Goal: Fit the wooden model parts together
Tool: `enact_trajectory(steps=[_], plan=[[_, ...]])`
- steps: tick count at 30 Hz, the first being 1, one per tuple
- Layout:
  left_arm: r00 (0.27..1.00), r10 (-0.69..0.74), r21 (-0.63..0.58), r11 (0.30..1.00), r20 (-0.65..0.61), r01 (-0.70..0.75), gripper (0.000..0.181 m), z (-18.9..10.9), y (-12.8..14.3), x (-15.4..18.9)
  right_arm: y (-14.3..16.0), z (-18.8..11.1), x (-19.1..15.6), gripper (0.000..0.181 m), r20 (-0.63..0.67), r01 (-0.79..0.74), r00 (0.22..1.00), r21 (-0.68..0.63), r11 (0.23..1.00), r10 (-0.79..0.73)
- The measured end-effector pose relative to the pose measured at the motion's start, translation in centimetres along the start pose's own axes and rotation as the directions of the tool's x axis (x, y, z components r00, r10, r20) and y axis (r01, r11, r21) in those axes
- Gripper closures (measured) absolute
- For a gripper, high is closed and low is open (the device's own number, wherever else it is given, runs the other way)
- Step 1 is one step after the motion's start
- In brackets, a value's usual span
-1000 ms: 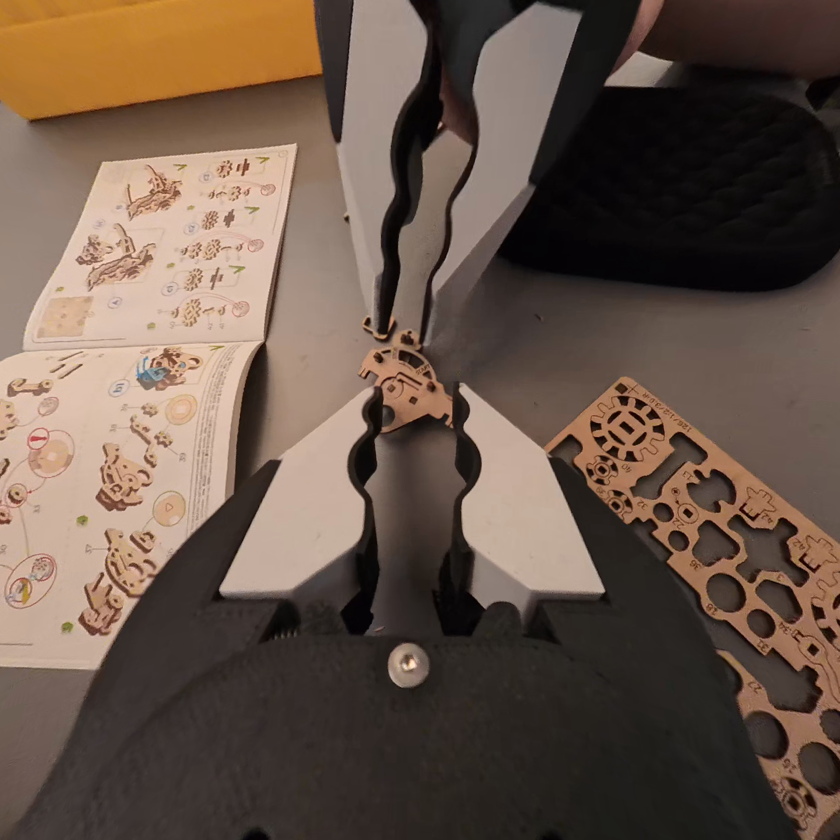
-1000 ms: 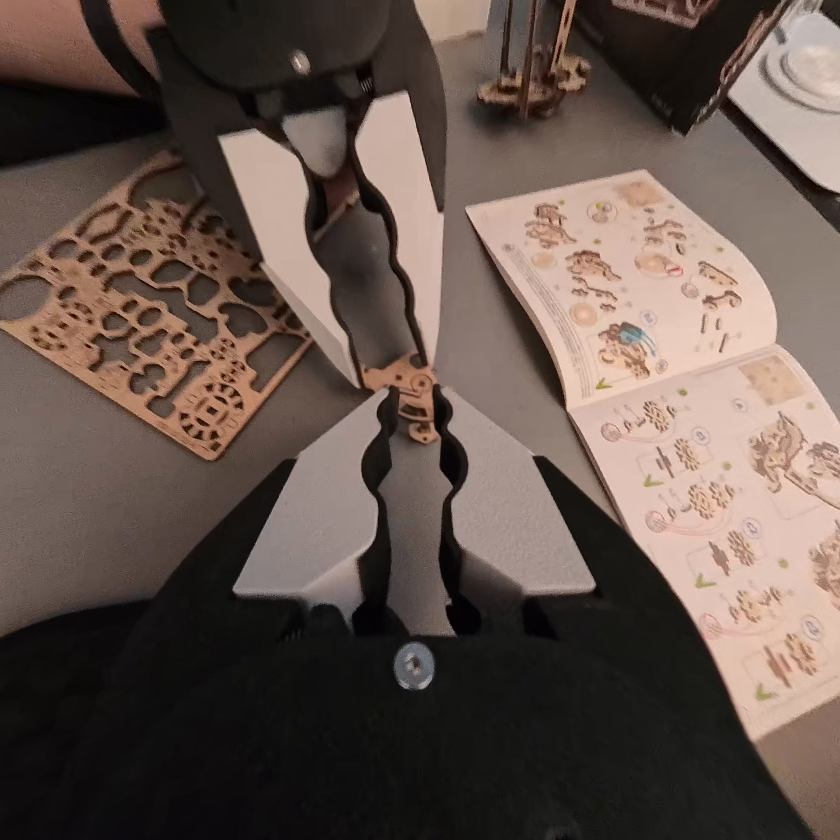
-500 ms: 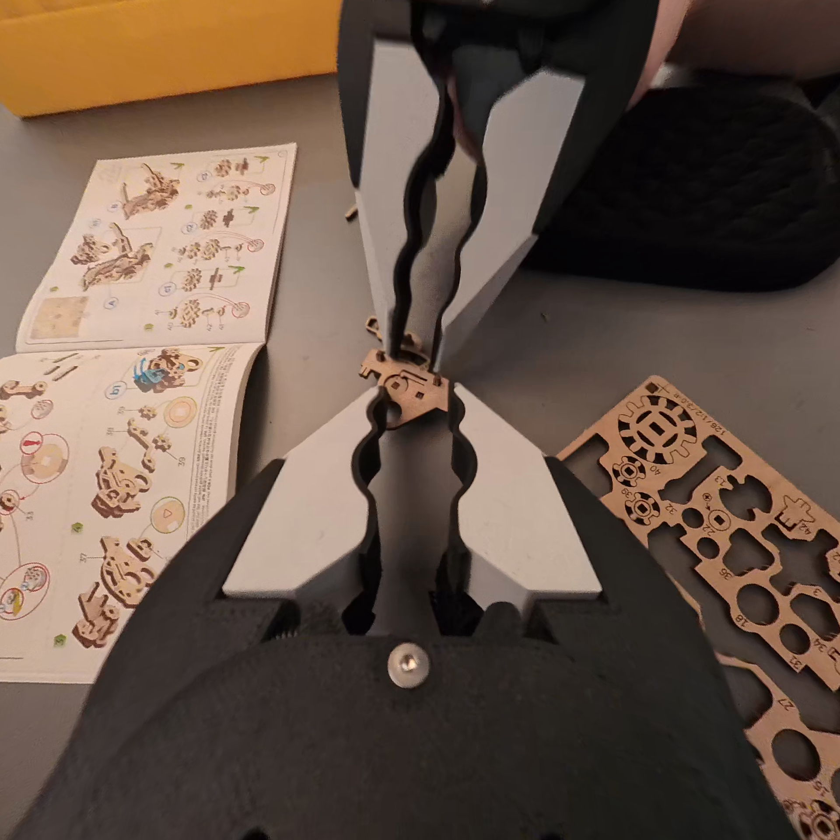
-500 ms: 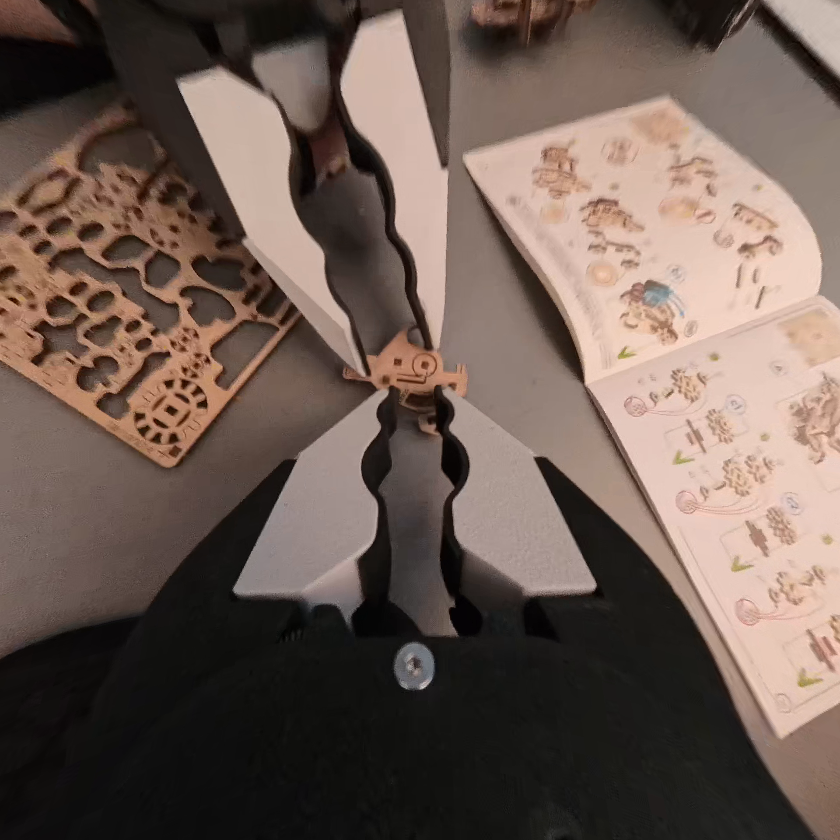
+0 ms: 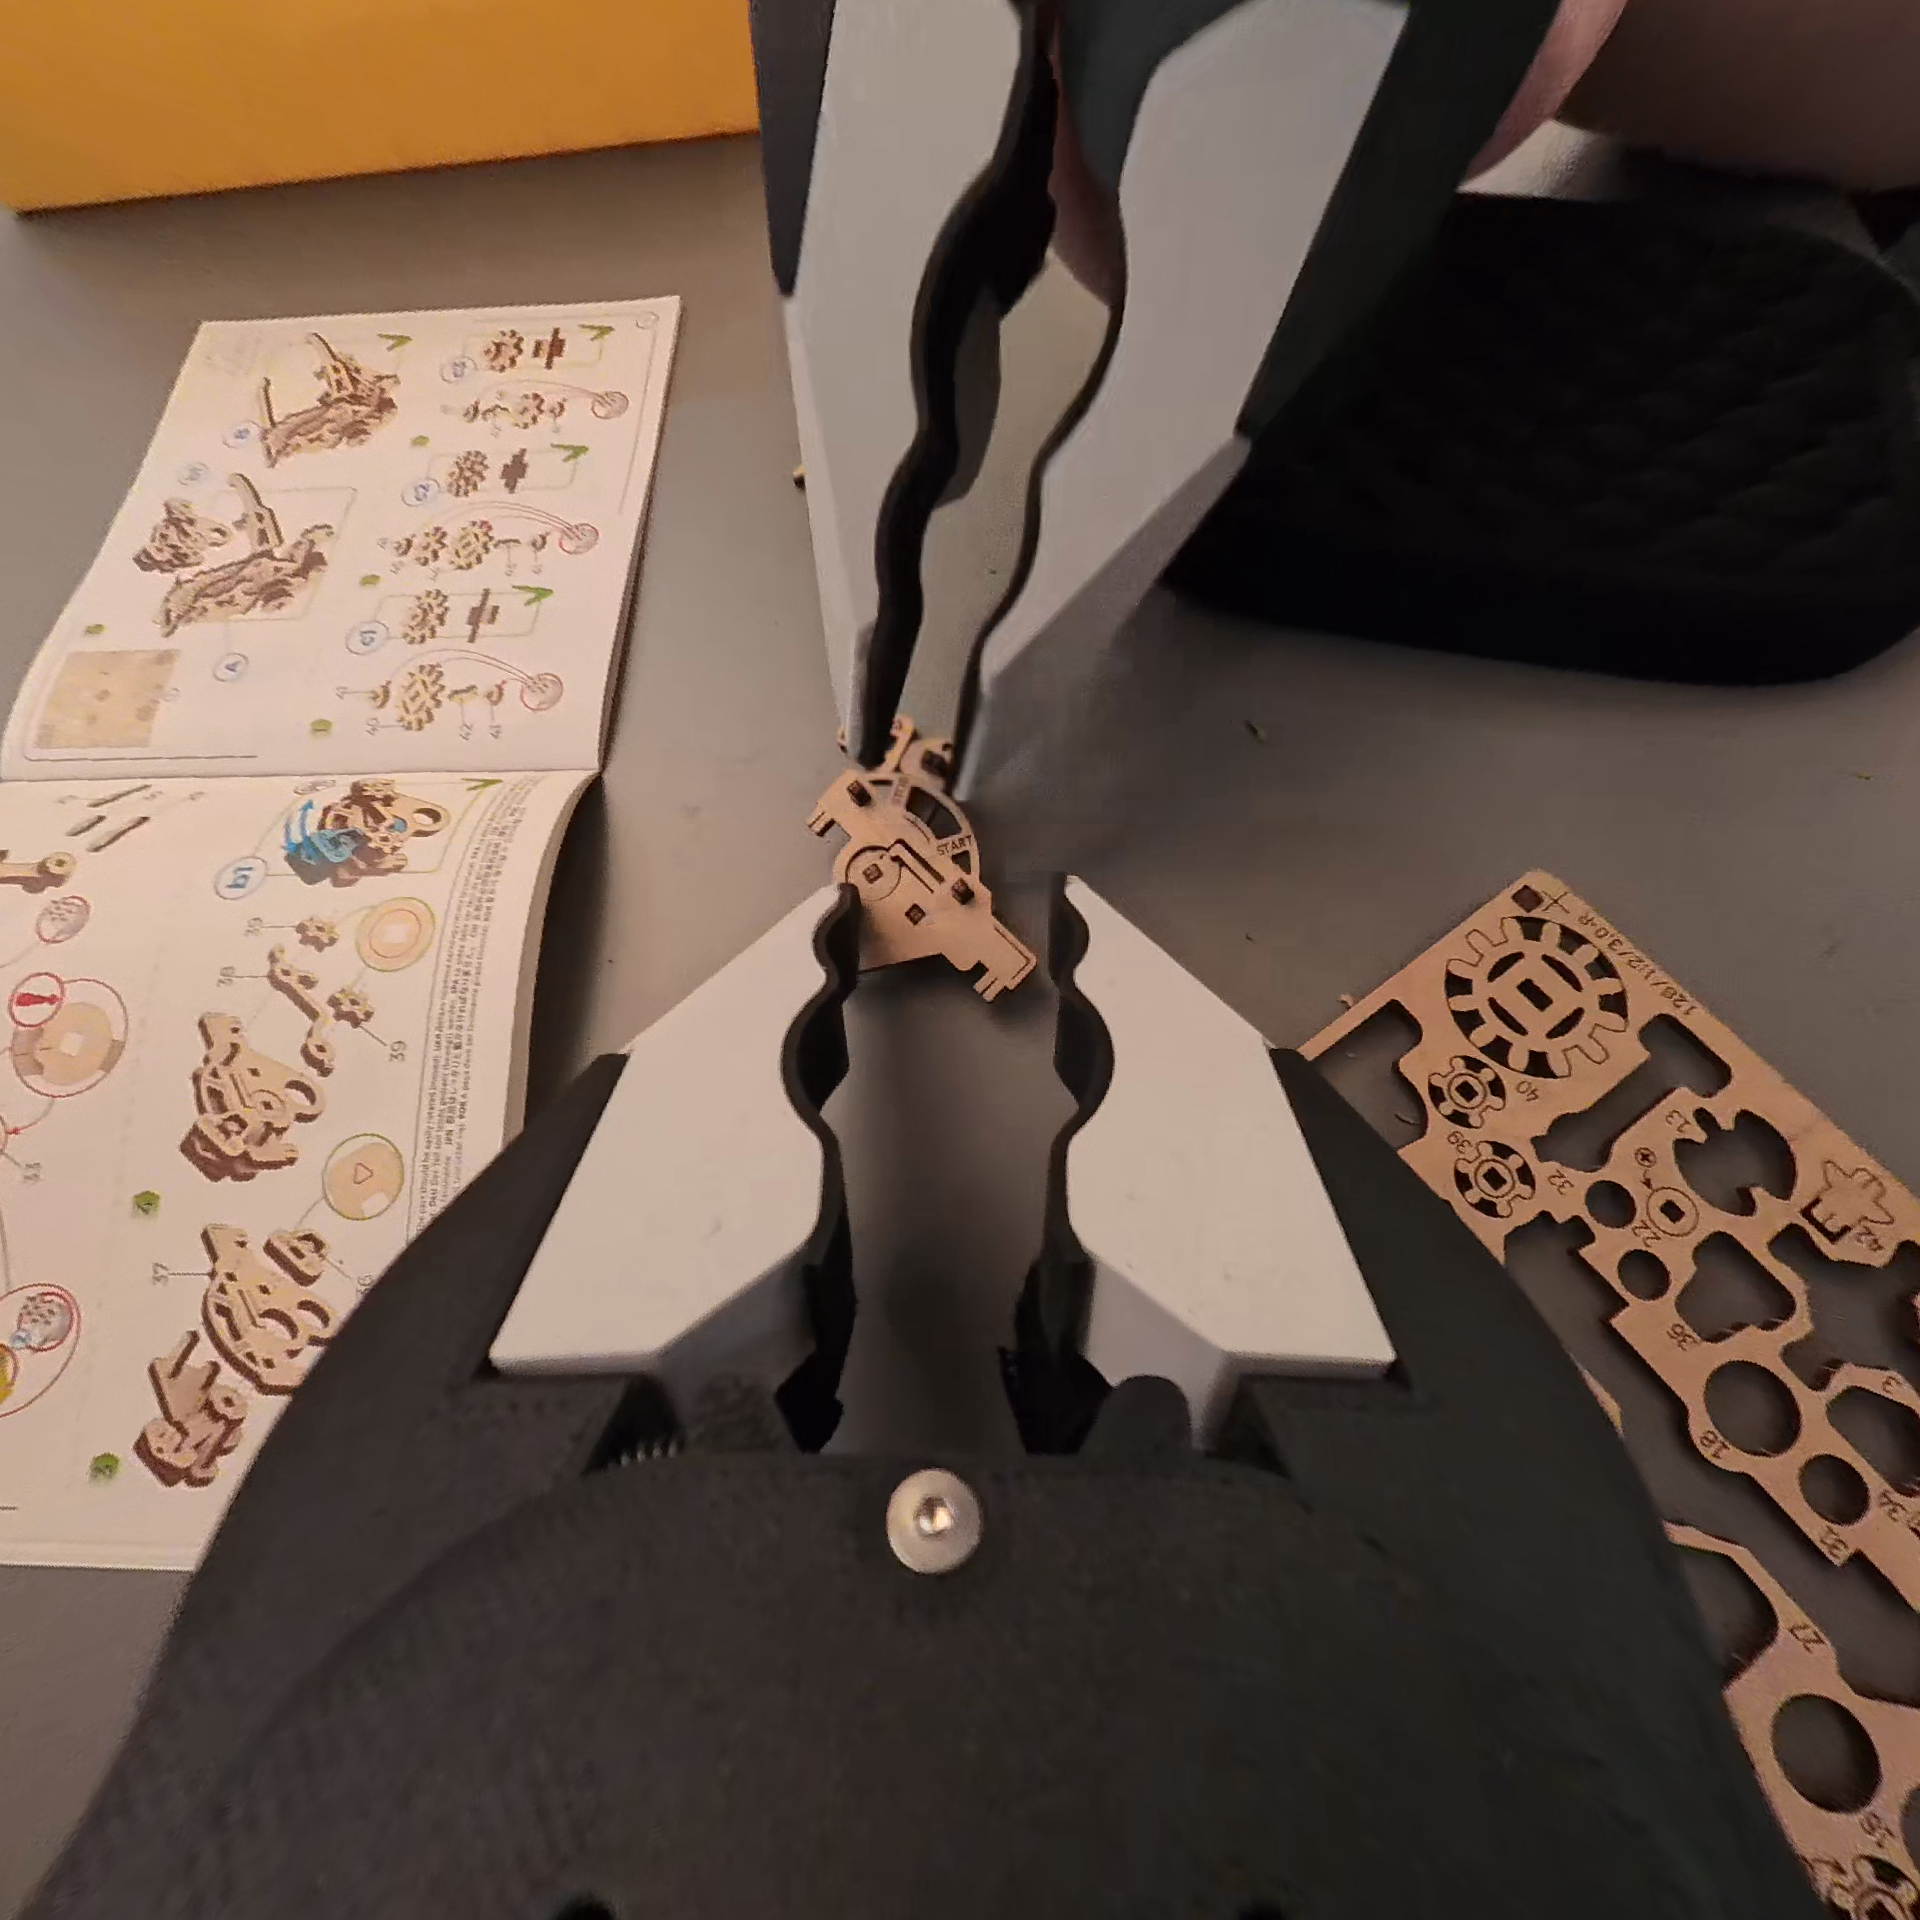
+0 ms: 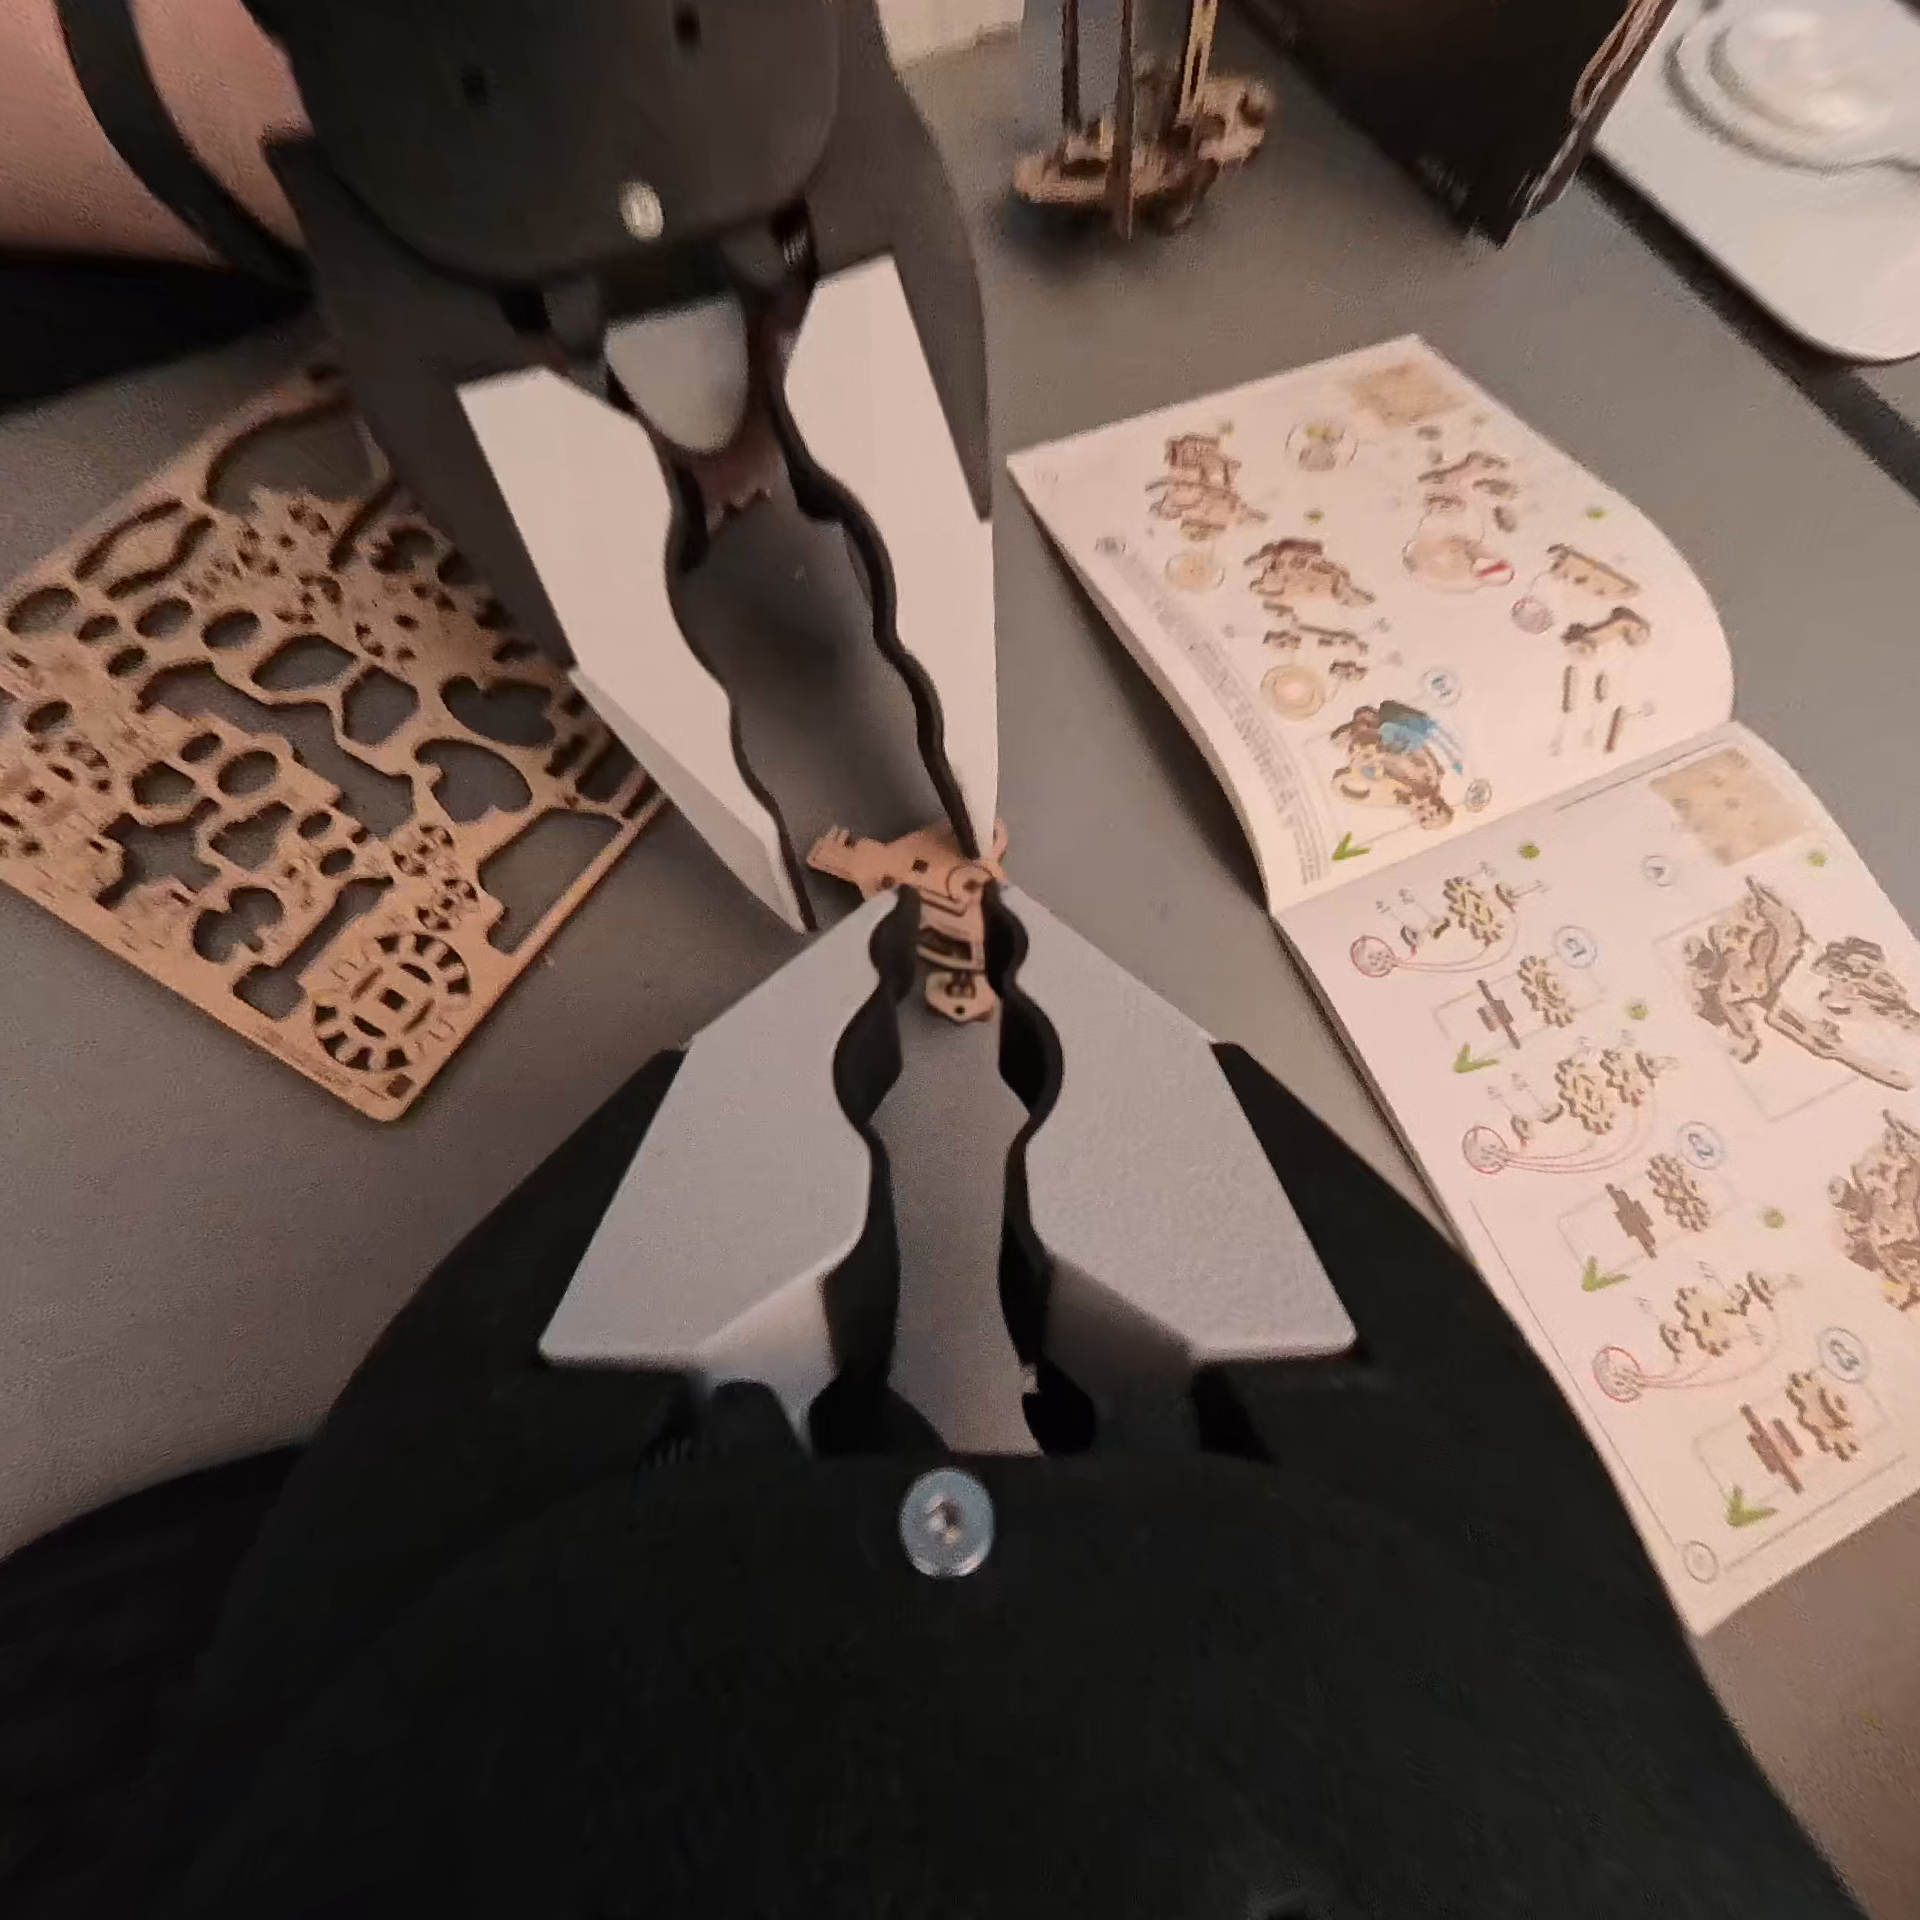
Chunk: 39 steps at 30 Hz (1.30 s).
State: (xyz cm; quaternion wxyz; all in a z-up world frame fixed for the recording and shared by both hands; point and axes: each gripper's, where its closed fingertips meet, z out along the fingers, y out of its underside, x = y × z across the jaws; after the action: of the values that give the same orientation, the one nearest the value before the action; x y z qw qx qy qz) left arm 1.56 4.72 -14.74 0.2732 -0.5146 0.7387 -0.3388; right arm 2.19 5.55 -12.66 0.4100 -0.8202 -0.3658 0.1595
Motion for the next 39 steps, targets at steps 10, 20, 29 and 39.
enact_trajectory(steps=[10, 20, 29, 39], plan=[[0.946, -0.312, 0.044, 0.948, -0.082, 0.316, 0.155, -1.4, 0.0, -2.0, 1.8, 1.0, -0.5, 0.175, 0.071, 0.041, 0.997, -0.07, 0.997, -0.036], [0.622, -0.698, -0.12, 0.694, -0.354, 0.71, 0.174, -0.8, 0.5, -1.1, 1.7, 1.1, -0.8, 0.177, 0.1, 0.147, 0.985, -0.041, 0.988, -0.142], [0.522, -0.769, -0.148, 0.603, -0.368, 0.784, 0.176, -0.9, 0.8, -1.2, 0.3, 0.4, 0.2, 0.18, 0.036, 0.041, 0.999, 0.01, 0.999, -0.041], [0.438, -0.822, -0.144, 0.514, -0.363, 0.845, 0.176, -1.0, 0.9, -1.2, -0.4, 0.5, 0.2, 0.181, -0.051, 0.052, 0.997, -0.003, 0.999, -0.052]])
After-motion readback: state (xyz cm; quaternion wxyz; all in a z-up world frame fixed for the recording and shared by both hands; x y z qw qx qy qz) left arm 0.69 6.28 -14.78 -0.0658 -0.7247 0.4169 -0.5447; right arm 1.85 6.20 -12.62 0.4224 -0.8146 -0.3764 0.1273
